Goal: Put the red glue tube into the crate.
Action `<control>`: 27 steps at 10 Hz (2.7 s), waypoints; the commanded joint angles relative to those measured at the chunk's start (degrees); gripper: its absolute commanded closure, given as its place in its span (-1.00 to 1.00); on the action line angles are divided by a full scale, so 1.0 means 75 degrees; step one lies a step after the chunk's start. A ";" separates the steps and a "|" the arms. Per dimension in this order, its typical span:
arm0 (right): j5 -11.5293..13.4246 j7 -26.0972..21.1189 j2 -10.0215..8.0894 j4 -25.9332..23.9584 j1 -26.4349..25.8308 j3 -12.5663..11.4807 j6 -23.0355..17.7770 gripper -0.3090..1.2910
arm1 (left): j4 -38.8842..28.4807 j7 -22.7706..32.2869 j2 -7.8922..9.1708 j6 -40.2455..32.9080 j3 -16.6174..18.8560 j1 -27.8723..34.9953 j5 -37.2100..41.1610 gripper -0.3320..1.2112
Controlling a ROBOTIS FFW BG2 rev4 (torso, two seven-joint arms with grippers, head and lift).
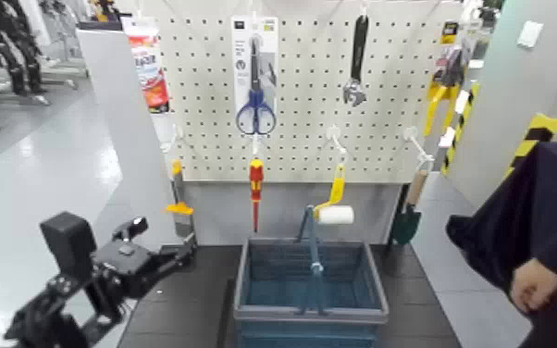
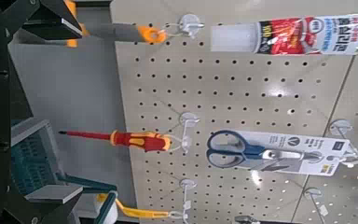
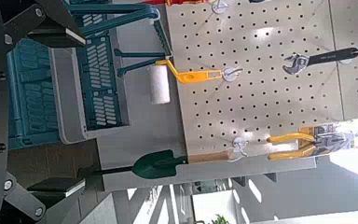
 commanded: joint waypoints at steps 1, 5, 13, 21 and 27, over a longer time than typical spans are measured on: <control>-0.0023 0.0000 -0.0010 0.0012 -0.0016 0.0017 0.0024 -0.32 | 0.0176 -0.0296 0.0095 0.0214 0.0285 -0.0723 -0.0112 -0.40; -0.0070 0.0000 -0.0034 0.0000 -0.0039 0.0064 0.0047 -0.32 | 0.0528 -0.0859 0.0295 0.0378 0.0567 -0.1590 -0.0194 -0.39; -0.0164 0.0000 -0.0104 0.0024 -0.0121 0.0158 0.0094 -0.32 | 0.2145 -0.1714 0.0728 -0.0009 0.0367 -0.3488 -0.0394 -0.35; -0.0422 0.0199 -0.0151 0.0117 -0.0250 0.0240 0.0200 -0.32 | 0.3903 -0.2101 0.1138 -0.0654 -0.0242 -0.5246 -0.0440 -0.31; -0.0516 0.0363 -0.0139 0.0164 -0.0309 0.0240 0.0223 -0.32 | 0.5040 -0.2406 0.1314 -0.1052 -0.0769 -0.6055 -0.0147 -0.13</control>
